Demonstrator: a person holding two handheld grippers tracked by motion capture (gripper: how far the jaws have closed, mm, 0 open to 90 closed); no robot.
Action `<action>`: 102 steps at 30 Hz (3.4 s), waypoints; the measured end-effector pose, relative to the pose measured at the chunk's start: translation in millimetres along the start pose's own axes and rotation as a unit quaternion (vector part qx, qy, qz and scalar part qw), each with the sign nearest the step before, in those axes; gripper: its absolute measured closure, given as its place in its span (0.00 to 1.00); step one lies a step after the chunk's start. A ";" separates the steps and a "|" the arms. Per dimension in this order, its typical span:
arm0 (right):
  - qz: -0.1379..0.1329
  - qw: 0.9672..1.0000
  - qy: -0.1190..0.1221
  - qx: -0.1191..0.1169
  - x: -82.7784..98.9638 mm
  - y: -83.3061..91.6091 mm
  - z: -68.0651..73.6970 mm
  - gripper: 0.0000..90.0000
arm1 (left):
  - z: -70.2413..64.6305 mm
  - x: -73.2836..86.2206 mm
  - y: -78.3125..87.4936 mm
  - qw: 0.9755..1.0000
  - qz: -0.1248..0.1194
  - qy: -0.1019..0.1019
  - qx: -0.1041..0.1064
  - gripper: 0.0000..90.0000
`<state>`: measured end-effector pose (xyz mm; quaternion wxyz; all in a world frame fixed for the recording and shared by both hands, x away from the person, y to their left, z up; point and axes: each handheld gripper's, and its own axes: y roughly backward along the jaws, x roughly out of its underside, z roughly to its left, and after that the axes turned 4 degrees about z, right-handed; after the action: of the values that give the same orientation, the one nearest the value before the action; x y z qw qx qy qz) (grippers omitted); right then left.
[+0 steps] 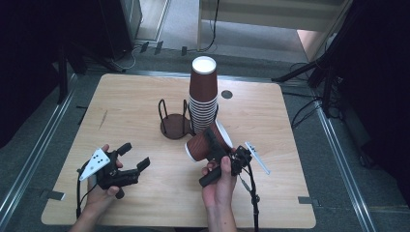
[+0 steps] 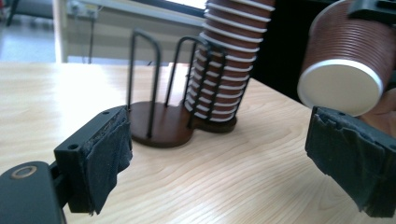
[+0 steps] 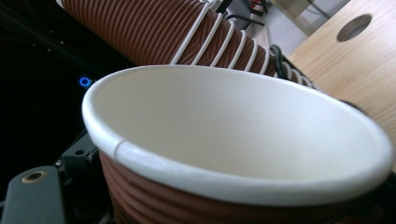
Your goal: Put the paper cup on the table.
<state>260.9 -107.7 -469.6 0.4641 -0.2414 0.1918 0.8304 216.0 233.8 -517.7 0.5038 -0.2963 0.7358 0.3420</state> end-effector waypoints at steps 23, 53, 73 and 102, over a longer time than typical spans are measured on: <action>-0.065 0.985 0.149 0.058 -22.2 0.2 -23.0 0.14 | 47.6 17.9 37.4 0.994 0.033 0.037 -0.097 0.07; -0.107 0.925 0.325 0.166 -57.6 -18.9 -49.0 0.13 | 61.4 26.8 34.3 0.986 0.065 0.030 -0.151 0.00; -0.089 0.891 0.399 0.197 -76.4 -44.0 -71.1 0.13 | 61.5 25.7 31.9 0.984 0.088 0.019 -0.155 0.00; -0.055 0.868 0.430 0.241 -82.0 -64.3 -114.8 0.12 | 58.7 26.0 30.8 0.982 0.094 0.014 -0.163 0.00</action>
<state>379.2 -193.8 -521.2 0.4242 -0.4656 0.5532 0.5451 215.3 296.7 -551.0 0.4042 -0.3089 0.7016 0.4989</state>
